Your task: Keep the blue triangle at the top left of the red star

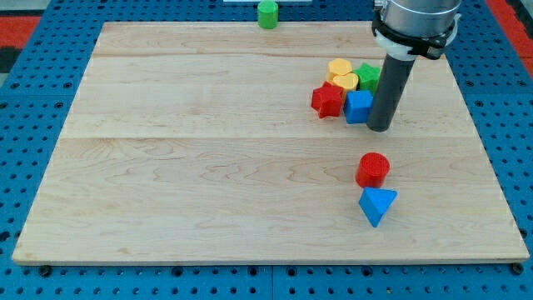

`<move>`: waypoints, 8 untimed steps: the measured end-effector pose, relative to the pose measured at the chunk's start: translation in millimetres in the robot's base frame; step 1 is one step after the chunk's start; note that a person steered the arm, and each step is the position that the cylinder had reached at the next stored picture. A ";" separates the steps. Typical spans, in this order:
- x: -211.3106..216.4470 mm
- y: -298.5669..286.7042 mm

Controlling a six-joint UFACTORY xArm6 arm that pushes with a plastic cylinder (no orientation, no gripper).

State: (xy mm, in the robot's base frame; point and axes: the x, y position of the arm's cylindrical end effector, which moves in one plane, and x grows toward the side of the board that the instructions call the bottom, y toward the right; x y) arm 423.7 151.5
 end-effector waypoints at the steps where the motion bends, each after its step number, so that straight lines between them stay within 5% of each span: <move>1: -14.6 -6.4; 2: -15.4 -13.5; 4: 19.3 86.2; 5: 87.7 98.8; 7: 179.7 39.2; 8: 171.3 15.4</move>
State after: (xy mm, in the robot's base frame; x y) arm 595.0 166.9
